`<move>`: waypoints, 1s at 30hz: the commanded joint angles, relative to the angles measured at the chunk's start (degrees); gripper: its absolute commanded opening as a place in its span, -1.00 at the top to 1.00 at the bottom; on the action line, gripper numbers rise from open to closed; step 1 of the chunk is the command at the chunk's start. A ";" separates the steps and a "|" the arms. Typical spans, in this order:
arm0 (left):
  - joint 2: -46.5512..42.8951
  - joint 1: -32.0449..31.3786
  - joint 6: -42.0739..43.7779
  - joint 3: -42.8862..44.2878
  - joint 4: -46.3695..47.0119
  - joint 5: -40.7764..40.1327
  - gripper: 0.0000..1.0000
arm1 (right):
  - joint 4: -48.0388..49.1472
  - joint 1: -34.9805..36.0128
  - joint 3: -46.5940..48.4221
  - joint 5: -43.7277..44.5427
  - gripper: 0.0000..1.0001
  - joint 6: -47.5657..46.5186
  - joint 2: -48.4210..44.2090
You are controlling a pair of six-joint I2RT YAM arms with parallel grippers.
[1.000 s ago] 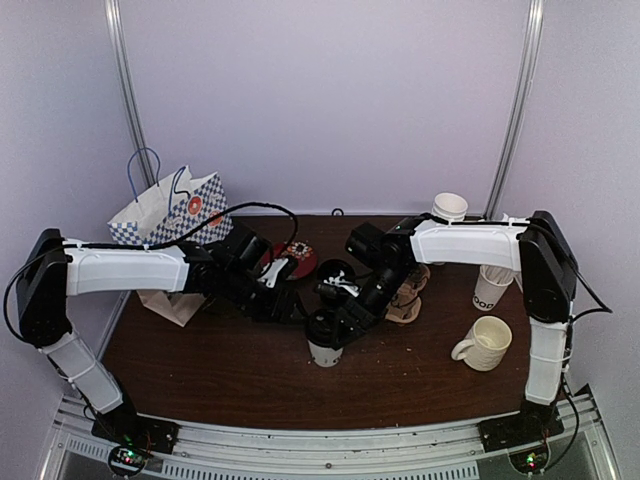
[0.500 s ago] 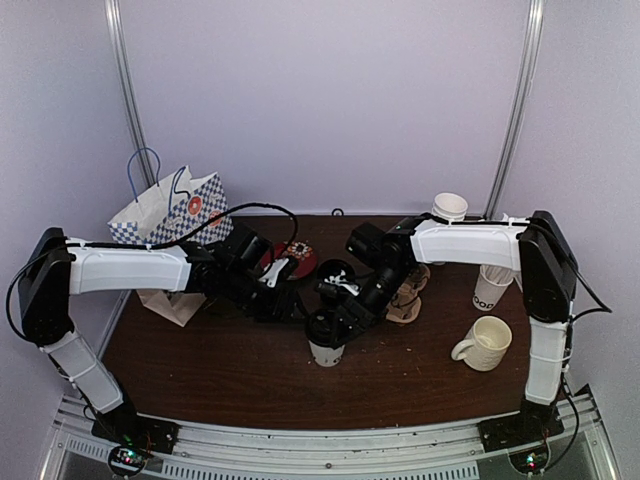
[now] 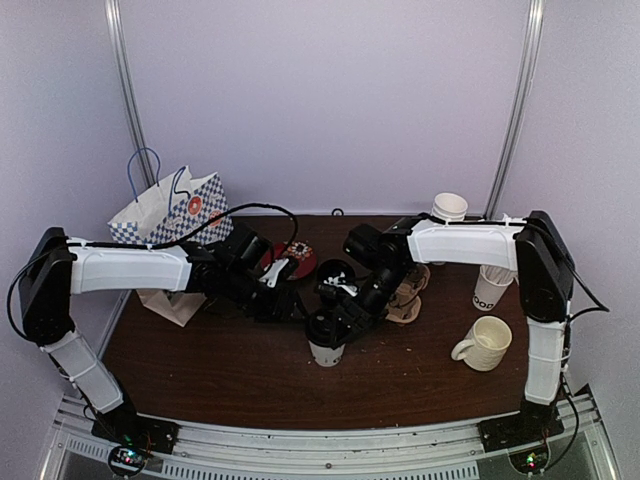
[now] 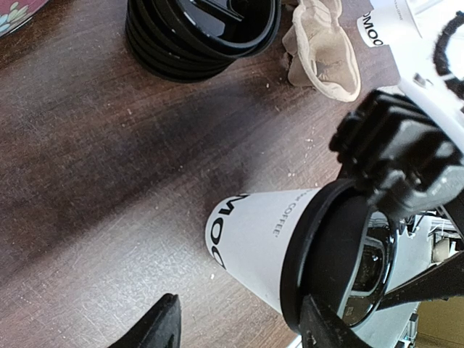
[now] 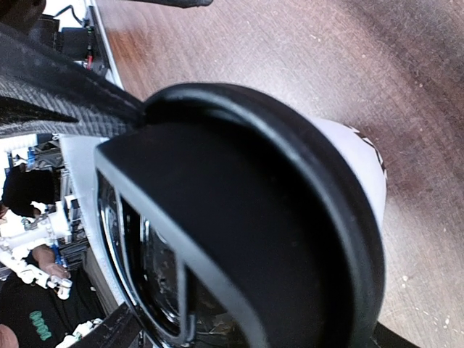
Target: Pack the takeout coffee
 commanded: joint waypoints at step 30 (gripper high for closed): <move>-10.75 -0.39 18.82 13.94 -12.53 -16.82 -0.80 | -10.94 -4.20 10.76 11.61 -0.90 -21.19 -10.83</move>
